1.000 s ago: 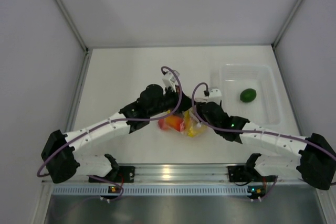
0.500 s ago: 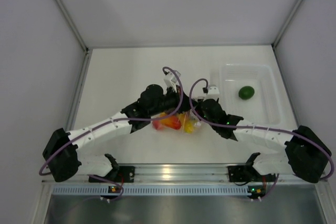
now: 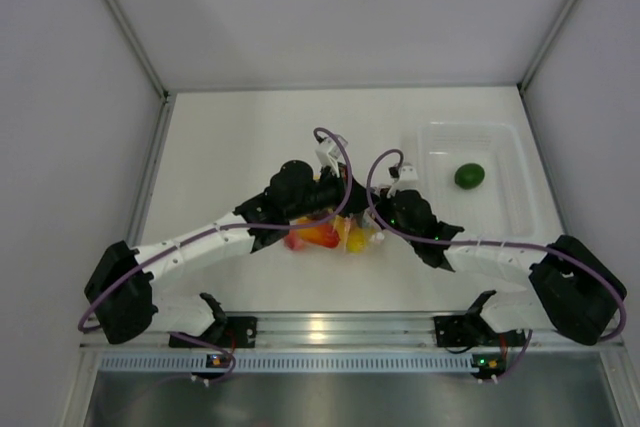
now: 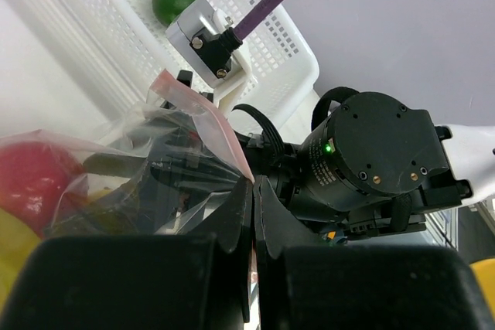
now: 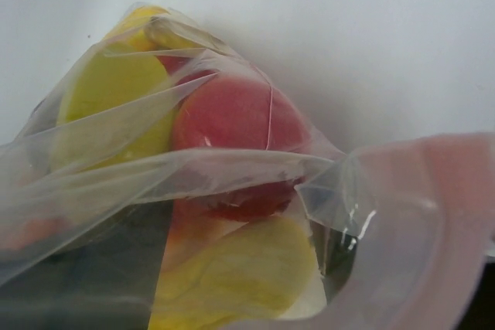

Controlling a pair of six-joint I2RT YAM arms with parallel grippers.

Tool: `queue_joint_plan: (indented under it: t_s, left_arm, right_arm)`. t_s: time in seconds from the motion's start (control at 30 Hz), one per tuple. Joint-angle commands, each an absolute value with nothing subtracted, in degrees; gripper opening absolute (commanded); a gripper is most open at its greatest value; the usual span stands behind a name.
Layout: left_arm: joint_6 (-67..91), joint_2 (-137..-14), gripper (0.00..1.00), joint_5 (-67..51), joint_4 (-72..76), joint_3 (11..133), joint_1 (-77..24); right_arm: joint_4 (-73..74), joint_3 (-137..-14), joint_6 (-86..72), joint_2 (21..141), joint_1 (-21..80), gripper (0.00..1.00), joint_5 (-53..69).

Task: Open the zip-top bag and remove the fake food
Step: Pick up the fake fruit from the zipper food storage bag.

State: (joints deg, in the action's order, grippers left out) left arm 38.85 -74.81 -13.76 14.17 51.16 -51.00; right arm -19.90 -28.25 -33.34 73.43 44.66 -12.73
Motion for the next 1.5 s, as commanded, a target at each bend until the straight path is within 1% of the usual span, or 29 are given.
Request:
queue_joint_plan:
  t_s: [0.0,0.17,0.3,0.43,0.53,0.63,0.67,0.7,0.97,1.07,1.1,1.17,1.2,1.33,1.47]
  left_arm:
    - [38.8,-73.6,0.0,-15.8,20.2,51.2,-51.3]
    - [39.2,-73.9,0.0,-15.7,20.2,51.2,-51.4]
    - [39.3,-74.2,0.0,-16.5,20.2,51.7,-51.4]
    - [38.7,-73.9,0.0,-16.8,20.2,51.9,-51.4]
    - [38.8,-74.1,0.0,-16.9,20.2,51.5,-51.3]
    - [38.8,-74.6,0.0,-17.4,20.2,51.4,-51.4]
    - [38.8,-74.7,0.0,-17.7,20.2,51.4,-51.3]
    - [39.0,-74.9,0.0,-18.3,20.2,51.5,-51.4]
    - [39.2,-74.4,0.0,-21.5,21.2,52.0,-51.4]
    - [39.0,-73.6,0.0,-21.1,21.2,51.5,-51.4]
    - [38.9,-73.4,0.0,-20.9,21.2,51.2,-51.4]
    - [38.5,-73.0,0.0,-19.9,21.2,50.5,-51.3]
    - [38.4,-73.0,0.0,-19.5,21.2,50.3,-51.3]
    - [38.0,-72.7,0.0,-16.9,21.1,49.2,-51.3]
    - [36.8,-72.8,0.0,-9.0,18.0,48.8,-51.3]
  right_arm:
    - [-30.0,-26.9,-34.9,74.2,43.3,0.72,-10.0]
    - [-35.3,-27.3,-36.2,78.0,42.5,0.69,-8.4]
    - [-37.1,-29.4,-37.0,81.6,42.5,0.68,-9.8]
    - [-38.3,-32.2,-37.7,85.4,42.3,0.71,-7.9]
    - [-41.7,-31.8,-39.3,87.6,42.2,0.72,-6.4]
    - [-46.7,-31.9,-40.4,89.5,41.7,0.76,-4.2]
    - [-46.1,-32.4,-40.8,89.9,41.7,0.76,-4.7]
    - [-46.0,-32.9,-40.8,90.3,41.7,0.79,-5.5]
    - [-43.9,-37.4,-41.4,95.2,41.8,0.79,-10.8]
    - [-45.6,-37.4,-40.8,96.2,41.6,0.72,-11.3]
    - [-46.1,-37.2,-40.3,96.3,41.5,0.63,-11.5]
    - [-46.3,-37.0,-39.6,96.3,41.4,0.54,-12.0]
    - [-46.1,-36.8,-38.9,96.2,41.4,0.46,-12.2]
    - [-45.7,-36.4,-36.9,95.0,41.5,0.38,-12.1]
    - [-46.1,-34.6,-35.9,93.3,41.7,0.35,-11.1]
